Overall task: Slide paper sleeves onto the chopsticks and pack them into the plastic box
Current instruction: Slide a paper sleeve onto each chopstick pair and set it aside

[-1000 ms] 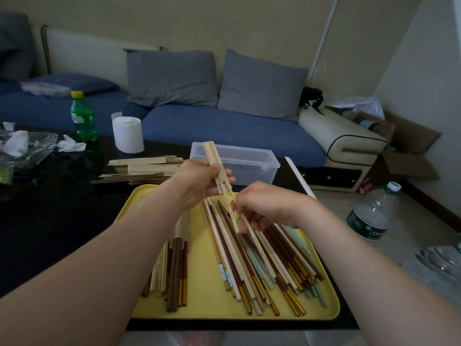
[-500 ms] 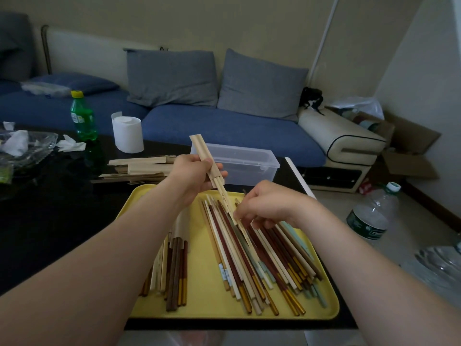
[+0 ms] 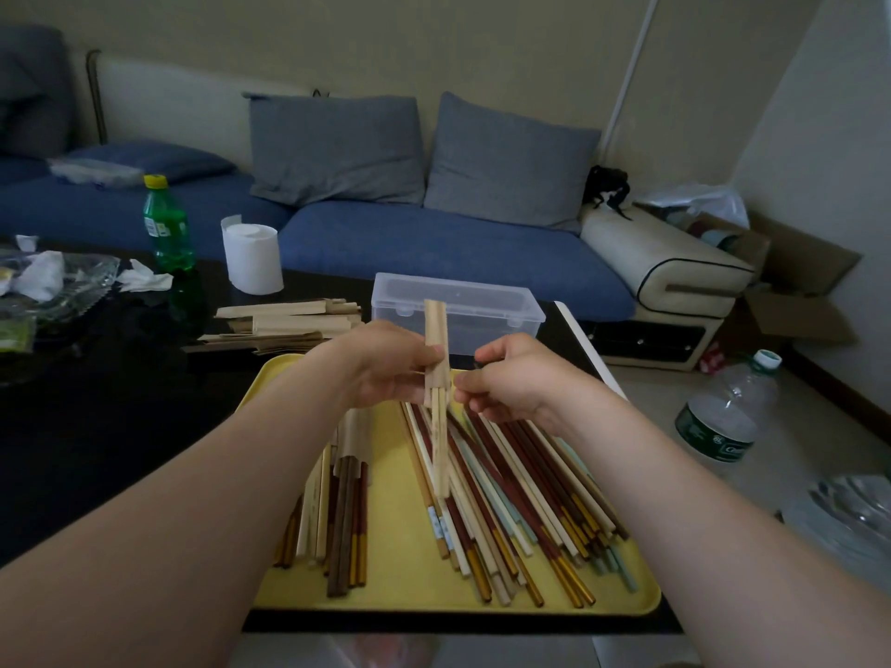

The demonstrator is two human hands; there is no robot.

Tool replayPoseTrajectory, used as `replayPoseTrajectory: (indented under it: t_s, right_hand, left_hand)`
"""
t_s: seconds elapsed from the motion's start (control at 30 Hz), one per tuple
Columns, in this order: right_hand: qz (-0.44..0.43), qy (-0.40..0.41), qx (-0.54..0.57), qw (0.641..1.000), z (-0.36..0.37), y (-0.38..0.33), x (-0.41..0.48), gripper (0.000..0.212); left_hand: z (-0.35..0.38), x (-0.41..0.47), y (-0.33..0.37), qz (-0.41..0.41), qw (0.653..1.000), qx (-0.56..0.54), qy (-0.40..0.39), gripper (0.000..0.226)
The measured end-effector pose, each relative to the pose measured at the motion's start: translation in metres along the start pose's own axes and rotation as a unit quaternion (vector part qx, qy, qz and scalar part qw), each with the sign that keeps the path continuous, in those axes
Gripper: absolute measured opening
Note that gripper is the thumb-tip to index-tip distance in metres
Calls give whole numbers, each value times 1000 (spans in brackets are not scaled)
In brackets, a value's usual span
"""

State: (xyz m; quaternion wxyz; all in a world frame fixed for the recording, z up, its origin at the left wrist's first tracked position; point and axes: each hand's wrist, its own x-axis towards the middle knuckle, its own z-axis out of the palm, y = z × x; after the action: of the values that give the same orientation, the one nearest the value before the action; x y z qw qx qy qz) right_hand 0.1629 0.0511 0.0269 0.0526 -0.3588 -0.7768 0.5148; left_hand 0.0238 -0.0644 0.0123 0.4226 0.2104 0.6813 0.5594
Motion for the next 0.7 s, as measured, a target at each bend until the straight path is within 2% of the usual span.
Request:
replayPoseTrajectory:
  t_s: [0.13,0.3,0.4,0.47,0.57,0.63,0.7]
  right_hand:
    - [9,-29,-42,999,2,-7,-7,11]
    - [-34,-19,-36,999,19,-6,-6,15]
    - [-50,0,-30,998,26,-8,-3,18]
    - [-37,-19,-41,998,33,-12,-2,18]
    - [1,-66,-74,995,48,-20,-4,17]
    - [10,-111,-84,990,63,-25,-4,17]
    - [10,-150,-73,986,78,-28,-4,18]
  left_hand:
    - [-3,6,1,45,996,-29,76,24]
    - [-8,4,1,8,998,-17,61,30]
    - [-12,-2,2,-6,999,34,41,30]
    - [-17,-3,2,-6,994,88,66,28]
    - [-29,2,0,23,956,215,199,21]
    - [-40,6,-2,49,906,312,282,14]
    - [-49,7,-5,46,863,387,321,20]
